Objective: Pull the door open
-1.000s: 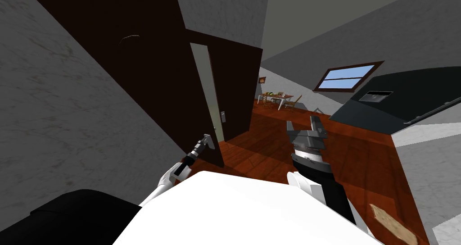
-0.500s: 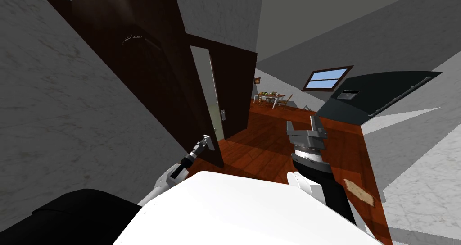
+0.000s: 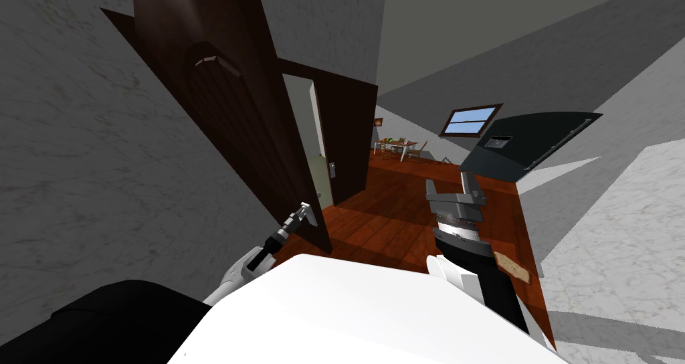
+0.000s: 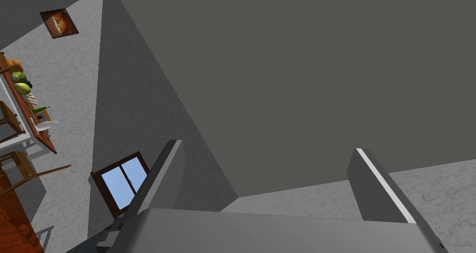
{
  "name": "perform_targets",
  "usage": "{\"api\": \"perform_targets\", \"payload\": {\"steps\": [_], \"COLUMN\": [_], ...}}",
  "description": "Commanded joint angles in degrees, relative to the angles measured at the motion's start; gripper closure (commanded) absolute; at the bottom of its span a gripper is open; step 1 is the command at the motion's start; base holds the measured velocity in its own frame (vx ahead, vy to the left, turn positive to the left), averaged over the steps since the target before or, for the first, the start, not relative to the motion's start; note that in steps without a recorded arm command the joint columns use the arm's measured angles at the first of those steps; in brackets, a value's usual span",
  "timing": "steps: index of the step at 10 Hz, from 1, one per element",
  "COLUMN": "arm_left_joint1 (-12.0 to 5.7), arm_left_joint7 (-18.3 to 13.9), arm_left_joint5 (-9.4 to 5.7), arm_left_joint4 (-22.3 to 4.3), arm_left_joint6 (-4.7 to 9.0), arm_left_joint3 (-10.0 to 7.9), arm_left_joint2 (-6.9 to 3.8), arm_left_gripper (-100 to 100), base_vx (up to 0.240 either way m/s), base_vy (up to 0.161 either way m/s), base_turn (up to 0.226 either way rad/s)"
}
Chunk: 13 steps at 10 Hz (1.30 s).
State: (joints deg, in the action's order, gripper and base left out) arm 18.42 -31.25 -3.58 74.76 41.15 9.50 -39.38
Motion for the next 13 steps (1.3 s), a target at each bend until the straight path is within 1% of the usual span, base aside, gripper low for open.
{"api": "perform_targets", "payload": {"steps": [1,3,4,5,6,7,8,9,10,11,12,13], "arm_left_joint1": [0.68,1.81,1.81,2.41,2.41,3.03,3.03,3.63,3.63,4.21,4.21,4.75], "arm_left_joint7": [-0.7,-1.8,-1.8,-2.3,-2.3,-2.8,-2.8,-3.4,-3.4,-3.9,-3.9,-4.4], "arm_left_joint5": [0.16,0.34,0.34,0.44,0.44,0.54,0.54,0.64,0.64,0.73,0.73,0.82], "arm_left_joint4": [-1.4,-3.2,-3.2,-4.2,-4.2,-5.2,-5.2,-6.2,-6.2,-7.2,-7.2,-8.1], "arm_left_joint6": [2.74,6.14,6.84,8.85,9.29,11.45,11.83,13.95,14.27,16.45,16.45,18.33], "arm_left_joint3": [0.06,0.12,0.12,0.16,0.16,0.19,0.19,0.23,0.23,0.26,0.26,0.29], "arm_left_joint2": [-1.01,-2.37,-2.37,-3.11,-3.11,-3.85,-3.85,-4.58,-4.58,-5.28,-5.28,-5.93], "arm_left_gripper": [100,100,100,100,100,100,100,100,100,100,100,100], "base_vx": [-0.071,-0.071,-0.05,-0.052,-0.045,-0.057,-0.051,-0.044,-0.036,-0.044,-0.042,-0.042], "base_vy": [0.042,0.045,0.03,0.022,0.022,0.032,0.028,0.021,0.022,0.024,0.028,0.027], "base_turn": [-0.067,-0.073,-0.013,-0.035,-0.017,-0.051,-0.025,-0.047,-0.02,-0.053,-0.022,-0.047]}}
